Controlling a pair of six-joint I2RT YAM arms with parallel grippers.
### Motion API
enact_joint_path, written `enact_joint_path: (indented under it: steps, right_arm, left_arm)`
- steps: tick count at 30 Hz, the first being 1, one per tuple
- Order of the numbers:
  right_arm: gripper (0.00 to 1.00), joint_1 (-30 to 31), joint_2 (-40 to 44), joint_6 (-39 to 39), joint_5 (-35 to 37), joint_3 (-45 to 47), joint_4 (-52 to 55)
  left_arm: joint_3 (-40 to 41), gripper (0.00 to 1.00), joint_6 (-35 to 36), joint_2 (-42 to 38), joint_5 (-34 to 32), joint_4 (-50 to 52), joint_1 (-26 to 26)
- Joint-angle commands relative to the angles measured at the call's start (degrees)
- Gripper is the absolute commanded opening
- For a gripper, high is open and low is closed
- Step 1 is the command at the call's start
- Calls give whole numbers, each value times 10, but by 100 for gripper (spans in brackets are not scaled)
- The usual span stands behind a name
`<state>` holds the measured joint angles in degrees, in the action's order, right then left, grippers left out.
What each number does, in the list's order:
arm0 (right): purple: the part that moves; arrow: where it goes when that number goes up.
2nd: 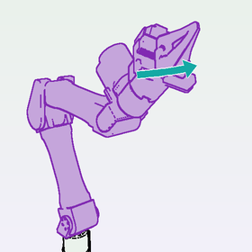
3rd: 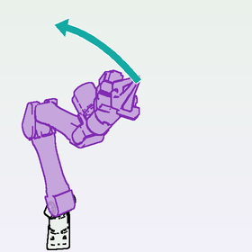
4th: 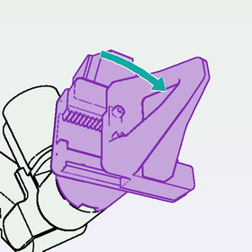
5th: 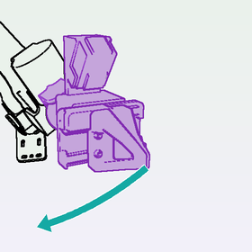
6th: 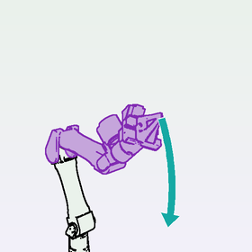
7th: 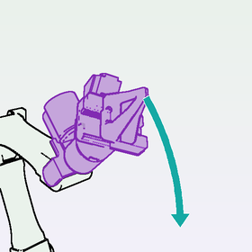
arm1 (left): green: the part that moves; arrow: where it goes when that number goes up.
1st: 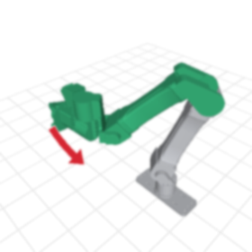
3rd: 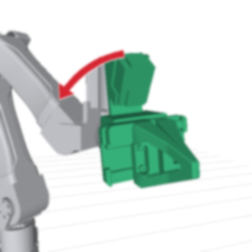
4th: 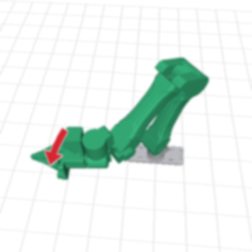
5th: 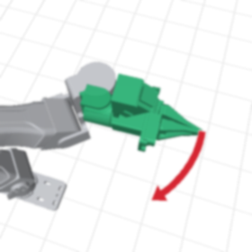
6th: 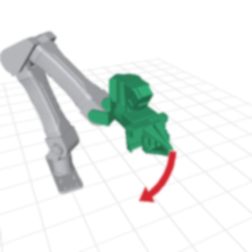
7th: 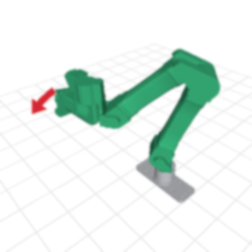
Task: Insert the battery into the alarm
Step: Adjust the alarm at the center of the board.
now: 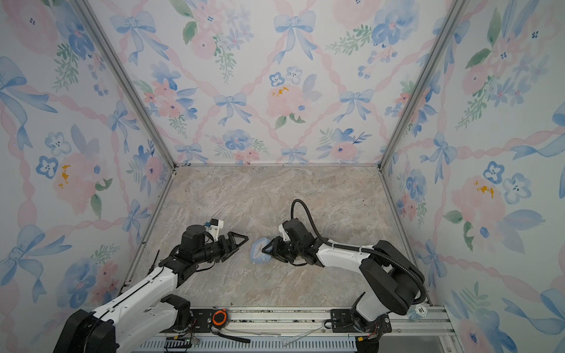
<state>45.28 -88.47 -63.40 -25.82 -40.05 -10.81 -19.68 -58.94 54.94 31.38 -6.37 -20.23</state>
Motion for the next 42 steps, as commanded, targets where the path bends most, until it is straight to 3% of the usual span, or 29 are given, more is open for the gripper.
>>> enact_joint_path:
  steps: [1,12,24,33,42]
  right_arm:
    - [8,-18,-29,18,-13,8,17]
    - [22,-33,-50,43,-14,6,27]
    - [33,-47,-60,17,-7,49,-50]
    - [47,-59,-61,31,-19,47,-38]
    - [50,-68,-76,27,-31,50,-58]
  left_arm:
    - [7,90,15,3,-3,-15,-2]
    - [-8,90,34,-24,-26,32,-2]
    - [-12,91,52,-25,-67,79,8]
    - [-12,88,59,21,-42,61,8]
    - [-21,88,72,21,-37,68,9]
